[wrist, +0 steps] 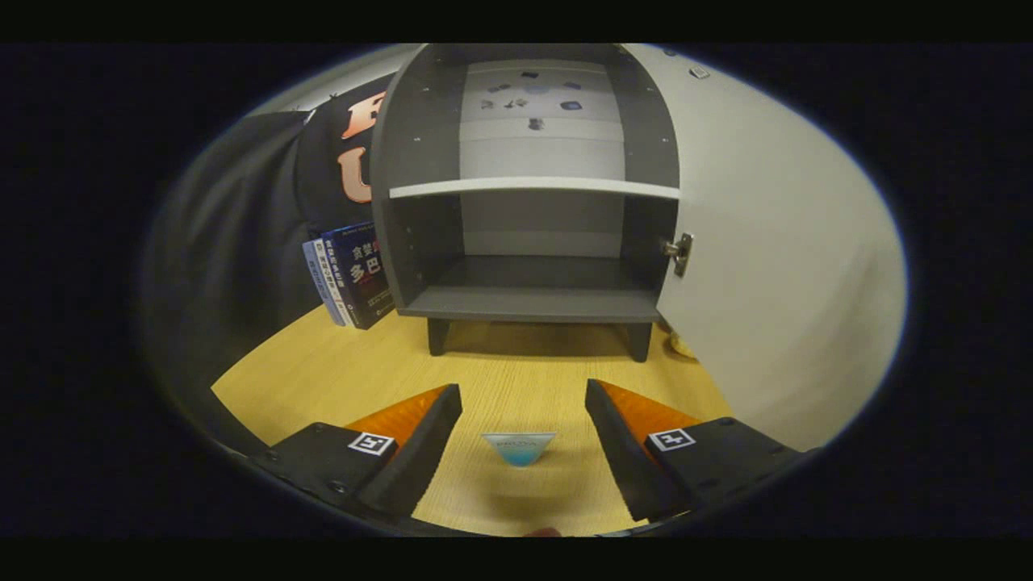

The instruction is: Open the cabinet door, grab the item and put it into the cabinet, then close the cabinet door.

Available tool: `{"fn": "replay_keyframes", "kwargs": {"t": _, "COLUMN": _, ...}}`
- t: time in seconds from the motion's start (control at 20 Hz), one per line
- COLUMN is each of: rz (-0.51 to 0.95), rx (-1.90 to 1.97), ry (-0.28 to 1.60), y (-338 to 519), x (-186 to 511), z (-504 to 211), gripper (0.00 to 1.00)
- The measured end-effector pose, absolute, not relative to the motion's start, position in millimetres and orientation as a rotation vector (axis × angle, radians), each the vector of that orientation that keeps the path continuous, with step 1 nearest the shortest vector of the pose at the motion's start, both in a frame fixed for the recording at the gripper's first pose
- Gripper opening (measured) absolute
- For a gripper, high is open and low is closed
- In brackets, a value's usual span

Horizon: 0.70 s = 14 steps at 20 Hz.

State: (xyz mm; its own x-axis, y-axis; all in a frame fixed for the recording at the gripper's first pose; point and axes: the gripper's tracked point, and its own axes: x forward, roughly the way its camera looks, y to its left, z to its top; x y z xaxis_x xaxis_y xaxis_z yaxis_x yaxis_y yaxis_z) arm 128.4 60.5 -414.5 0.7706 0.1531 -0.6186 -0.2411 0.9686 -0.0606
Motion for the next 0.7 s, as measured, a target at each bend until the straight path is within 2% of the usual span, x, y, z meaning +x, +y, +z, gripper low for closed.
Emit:
{"fn": "replay_keyframes", "kwargs": {"t": 0.3, "rz": 0.167, "rx": -0.056, "ry": 0.742, "y": 49, "x": 114, "z": -472, "gripper": 0.97}}
{"fn": "replay_keyframes", "kwargs": {"t": 0.5, "rz": 0.116, "rx": 0.016, "ry": 0.76, "y": 45, "x": 109, "z": -486, "gripper": 0.95}}
{"fn": "replay_keyframes", "kwargs": {"t": 0.6, "rz": 0.075, "rx": 0.033, "ry": 0.765, "y": 39, "x": 110, "z": -484, "gripper": 0.6}}
{"fn": "replay_keyframes", "kwargs": {"t": 0.7, "rz": 0.074, "rx": 0.044, "ry": 0.768, "y": 43, "x": 108, "z": -471, "gripper": 0.58}}
